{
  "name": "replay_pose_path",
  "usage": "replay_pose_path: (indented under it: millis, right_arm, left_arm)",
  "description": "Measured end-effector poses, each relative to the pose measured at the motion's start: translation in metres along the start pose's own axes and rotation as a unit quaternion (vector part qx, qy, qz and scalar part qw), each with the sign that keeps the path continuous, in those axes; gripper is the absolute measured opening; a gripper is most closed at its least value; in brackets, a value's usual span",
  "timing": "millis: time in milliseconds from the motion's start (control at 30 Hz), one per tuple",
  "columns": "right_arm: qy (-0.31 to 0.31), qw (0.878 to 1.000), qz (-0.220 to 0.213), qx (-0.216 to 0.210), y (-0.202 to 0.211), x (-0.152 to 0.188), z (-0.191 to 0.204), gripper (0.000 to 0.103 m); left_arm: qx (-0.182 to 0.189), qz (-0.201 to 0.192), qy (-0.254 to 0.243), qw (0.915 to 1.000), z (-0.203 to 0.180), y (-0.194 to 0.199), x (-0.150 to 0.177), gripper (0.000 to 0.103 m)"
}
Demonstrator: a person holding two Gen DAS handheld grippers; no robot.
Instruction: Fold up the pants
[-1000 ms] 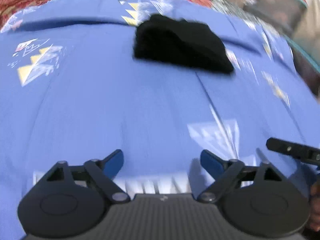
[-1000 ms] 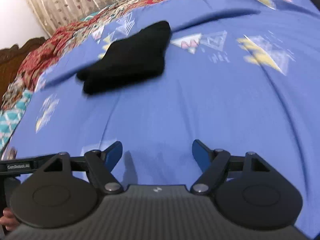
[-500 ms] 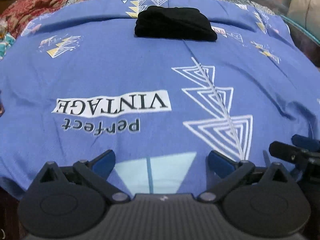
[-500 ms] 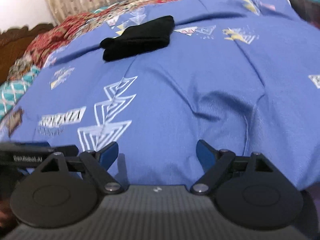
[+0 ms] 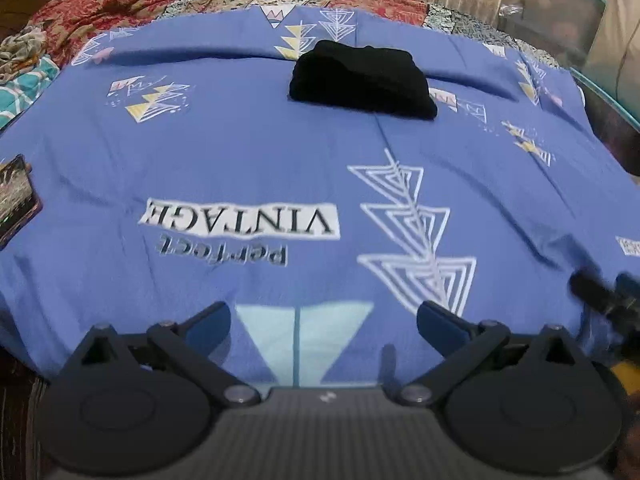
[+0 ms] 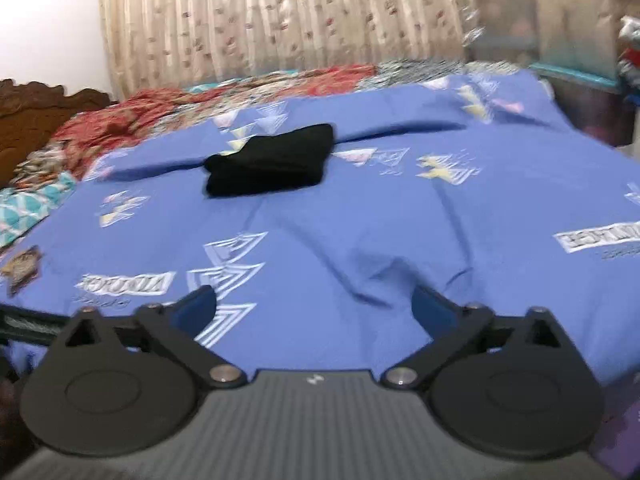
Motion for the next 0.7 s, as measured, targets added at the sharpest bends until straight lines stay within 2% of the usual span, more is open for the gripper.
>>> replay_pose_path:
  millis: [67,133,167,233,300,400,500,600,700]
  right_arm:
    - [-0.018,0.997,0.068,0.017,-0.019,0.017,-0.012,0.103]
    - [-0.044,0.988,0.143,0.048,-0.037,0.041,-0.028,0.103]
    - [-0.058,0.984,0.157,0.057,-0.040,0.047,-0.035,0.103]
    - [-0.106,0.981,0.154,0.050,-0.037,0.047,-0.044,0.103]
    - [-0.120,0.983,0.134,0.047,-0.031,0.036,-0.045,0.103]
    - [-0.105,0.991,0.075,0.021,-0.016,0.001,-0.035,0.103]
    - [-0.078,0.997,0.014,0.008,-0.008,-0.035,-0.020,0.103]
    - [-0.080,0.996,0.026,-0.018,-0.021,-0.046,-0.005,0.103]
    - [-0.083,0.993,0.078,-0.014,-0.043,-0.028,0.008,0.103]
  left_arm:
    - [-0.008,0.021,-0.005,0.9997,-0.002,-0.014,-0.002,0.103]
    - [-0.019,0.061,-0.012,0.9979,-0.004,-0.034,0.005,0.103]
    - [-0.025,0.079,-0.015,0.9965,-0.004,-0.042,0.010,0.103]
    - [-0.038,0.071,-0.037,0.9960,-0.006,-0.046,0.014,0.103]
    - [-0.037,0.064,-0.052,0.9959,-0.010,-0.045,0.016,0.103]
    - [-0.018,0.065,-0.017,0.9975,-0.001,-0.043,0.010,0.103]
    - [-0.019,0.059,0.020,0.9979,0.013,-0.042,0.003,0.103]
    - [-0.020,0.065,0.061,0.9958,0.022,-0.048,-0.001,0.103]
    - [-0.030,0.085,0.046,0.9949,0.019,-0.052,-0.002,0.103]
Point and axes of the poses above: each gripper's, at about its wrist camera, not at the fingertips, and y roughly against the way its jaws point, z to its left, x to its underside, the point moved 7 cm from there along -y, roughly the way its jaws point, and after that the axes turned 8 degrees about -z, right-handed, at the moved point
